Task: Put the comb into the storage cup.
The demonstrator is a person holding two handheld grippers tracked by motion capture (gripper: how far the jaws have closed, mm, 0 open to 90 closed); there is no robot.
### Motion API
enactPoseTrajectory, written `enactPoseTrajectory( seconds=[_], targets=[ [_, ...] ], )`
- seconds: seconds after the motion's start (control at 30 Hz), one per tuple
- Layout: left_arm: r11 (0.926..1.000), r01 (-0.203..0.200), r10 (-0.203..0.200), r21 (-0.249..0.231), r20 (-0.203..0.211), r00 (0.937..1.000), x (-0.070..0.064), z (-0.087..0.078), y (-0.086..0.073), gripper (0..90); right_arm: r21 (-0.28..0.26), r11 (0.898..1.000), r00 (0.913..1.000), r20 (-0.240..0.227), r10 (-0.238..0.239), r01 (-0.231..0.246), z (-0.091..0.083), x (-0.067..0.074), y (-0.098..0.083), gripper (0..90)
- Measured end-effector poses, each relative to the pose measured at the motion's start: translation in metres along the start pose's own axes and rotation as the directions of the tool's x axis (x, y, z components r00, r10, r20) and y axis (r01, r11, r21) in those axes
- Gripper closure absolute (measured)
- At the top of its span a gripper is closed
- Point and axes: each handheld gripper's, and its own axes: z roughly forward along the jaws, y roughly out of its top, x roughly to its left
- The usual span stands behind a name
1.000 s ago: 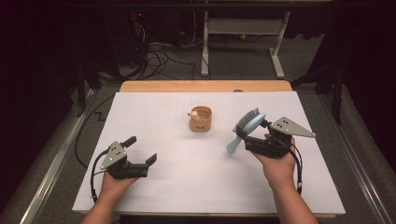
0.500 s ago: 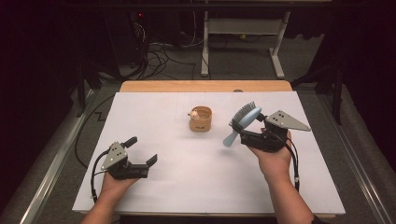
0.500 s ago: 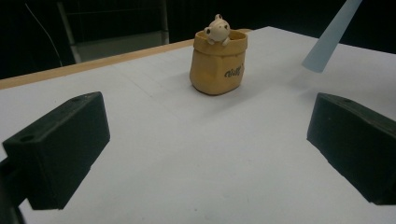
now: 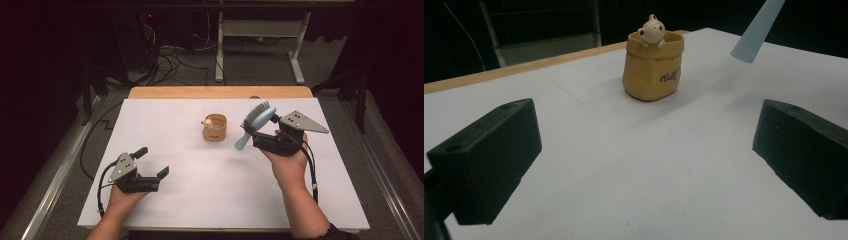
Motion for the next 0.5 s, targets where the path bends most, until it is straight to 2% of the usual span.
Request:
enactPoseTrajectory(
  seconds=[0.5],
  targets=[
    [0.9999,0.009,-0.009,0.009,0.007,0.9999,0.001,0.001,0.0,0.0,-0.017,1.0,1.0,0.003,-0.008,0.008,0.011,0.002,0.016,21.0]
  ],
)
